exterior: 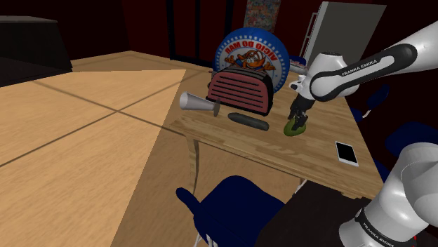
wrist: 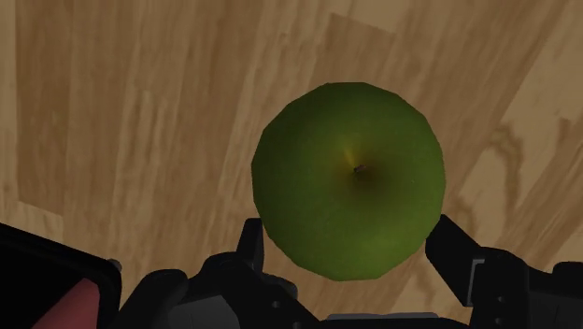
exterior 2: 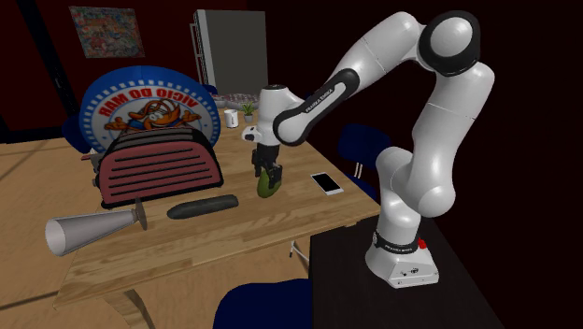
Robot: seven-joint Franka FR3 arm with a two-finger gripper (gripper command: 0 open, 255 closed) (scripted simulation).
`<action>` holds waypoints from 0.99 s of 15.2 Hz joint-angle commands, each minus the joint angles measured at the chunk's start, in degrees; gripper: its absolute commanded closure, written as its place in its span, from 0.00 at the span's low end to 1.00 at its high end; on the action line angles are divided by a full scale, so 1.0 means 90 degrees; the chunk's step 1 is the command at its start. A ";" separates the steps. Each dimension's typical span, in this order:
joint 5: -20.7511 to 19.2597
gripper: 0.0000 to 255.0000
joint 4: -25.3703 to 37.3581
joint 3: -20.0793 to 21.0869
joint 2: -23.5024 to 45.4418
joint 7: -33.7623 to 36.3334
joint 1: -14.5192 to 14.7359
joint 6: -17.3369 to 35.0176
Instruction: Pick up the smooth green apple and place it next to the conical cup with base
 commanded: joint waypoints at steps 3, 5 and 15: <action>-0.0077 1.00 0.0157 0.0128 -0.0260 0.0097 -0.0048 -0.0410; -0.0101 1.00 0.0247 0.0183 -0.0380 0.0126 -0.0069 -0.0616; -0.0133 1.00 0.0773 0.0431 -0.0853 0.0209 -0.0120 -0.1601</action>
